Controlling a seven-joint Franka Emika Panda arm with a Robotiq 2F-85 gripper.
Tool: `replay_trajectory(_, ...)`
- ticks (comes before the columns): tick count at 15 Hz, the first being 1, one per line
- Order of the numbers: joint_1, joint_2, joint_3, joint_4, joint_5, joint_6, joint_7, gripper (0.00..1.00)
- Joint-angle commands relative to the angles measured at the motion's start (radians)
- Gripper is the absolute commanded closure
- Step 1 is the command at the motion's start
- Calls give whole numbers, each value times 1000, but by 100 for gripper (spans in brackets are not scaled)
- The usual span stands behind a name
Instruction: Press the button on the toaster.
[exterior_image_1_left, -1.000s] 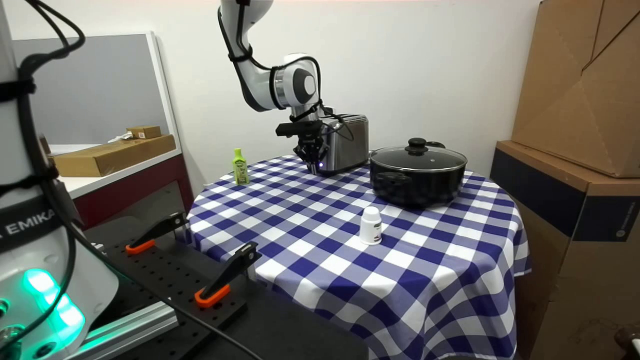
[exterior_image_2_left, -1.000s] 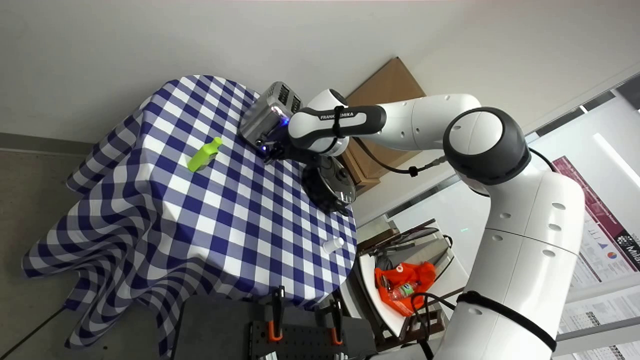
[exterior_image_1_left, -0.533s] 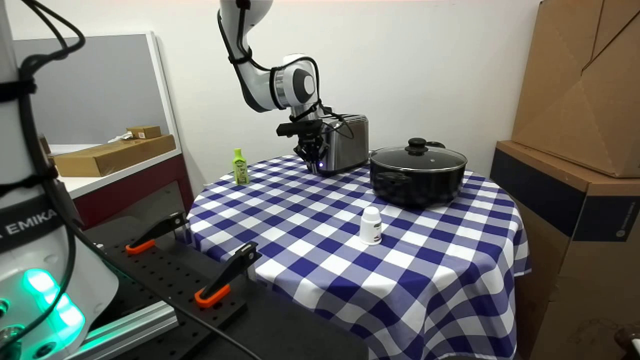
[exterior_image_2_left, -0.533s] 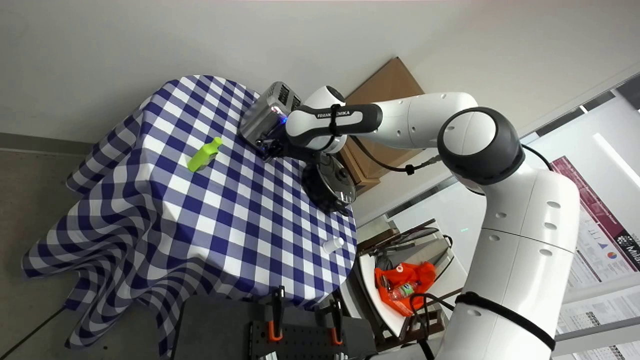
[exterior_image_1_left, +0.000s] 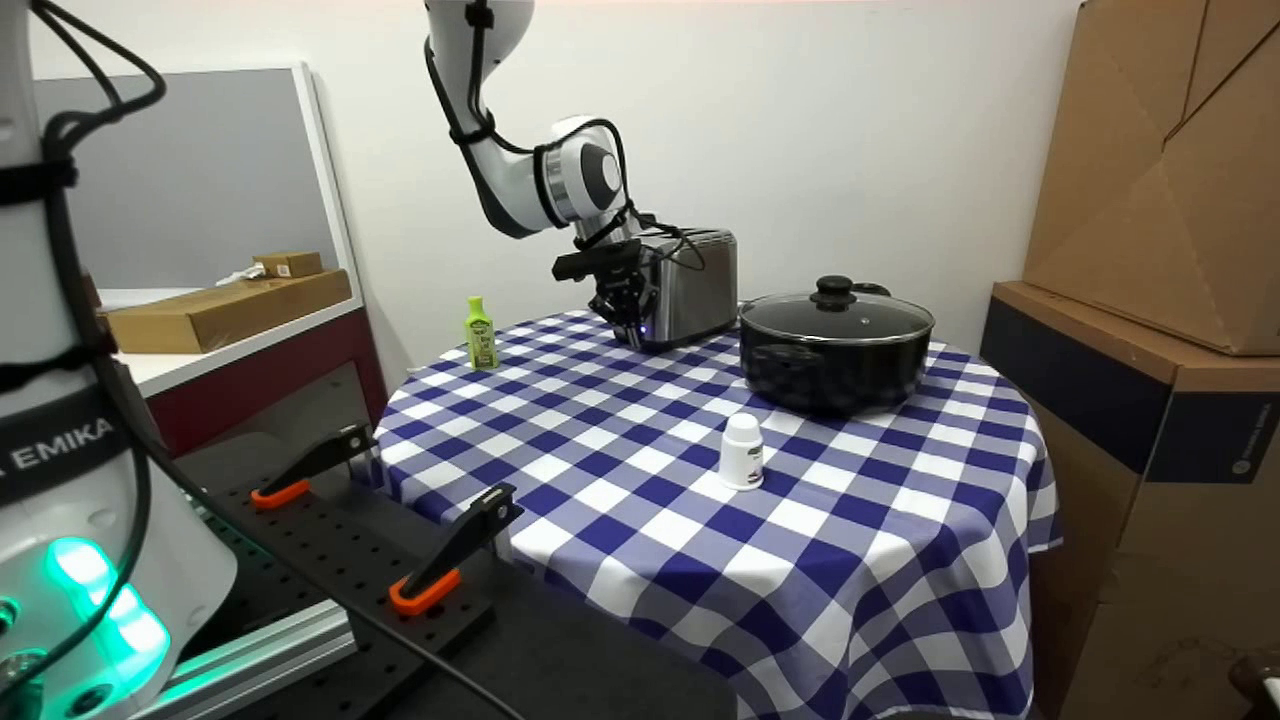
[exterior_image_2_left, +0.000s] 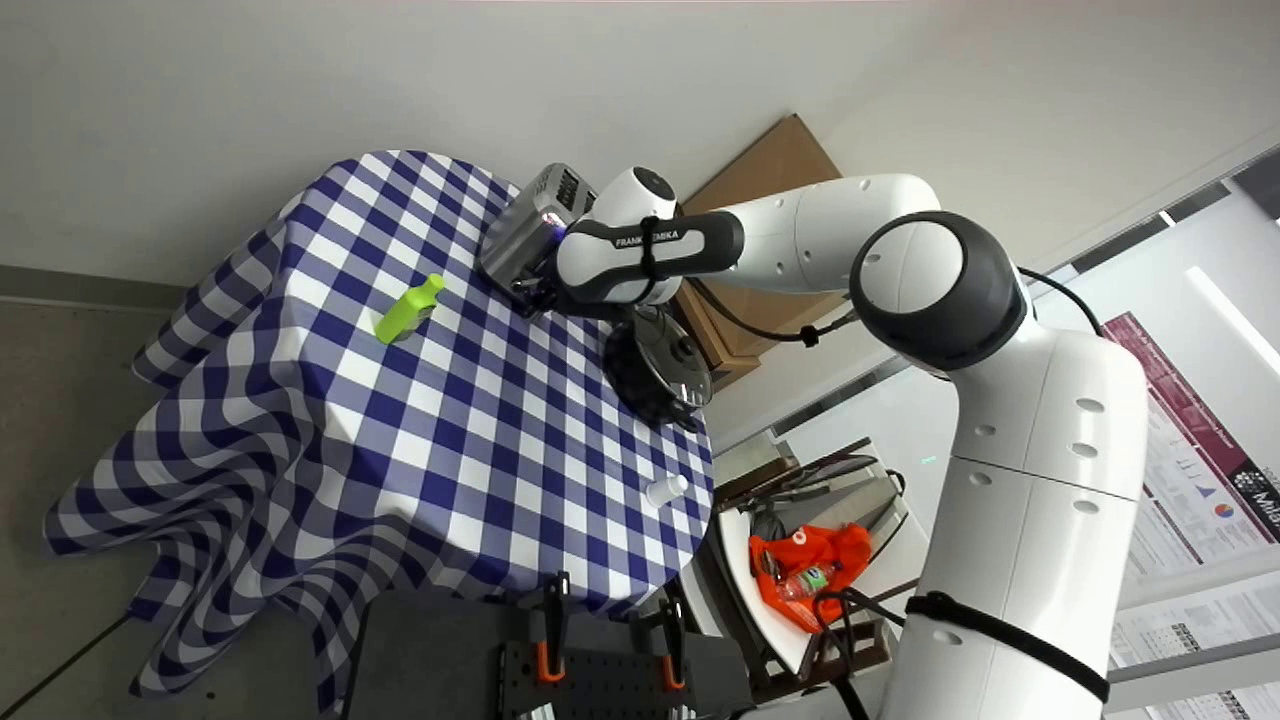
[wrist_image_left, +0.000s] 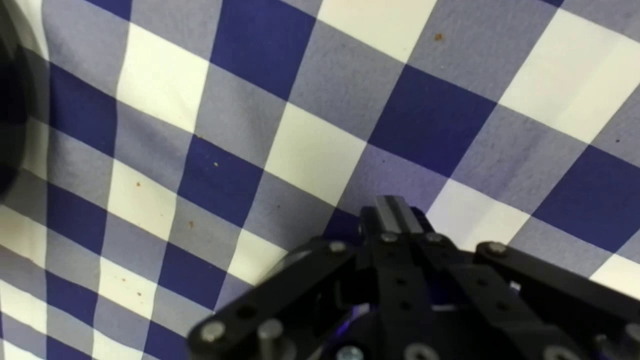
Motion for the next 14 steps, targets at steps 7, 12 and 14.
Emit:
replay_trajectory(7,70,30,-68,28,-40,70,78,100)
replay_trajectory(12,96,46,-101,33,-44,110,114,100)
replay_trajectory(14,108,52,-114,37,-46,117,133,100)
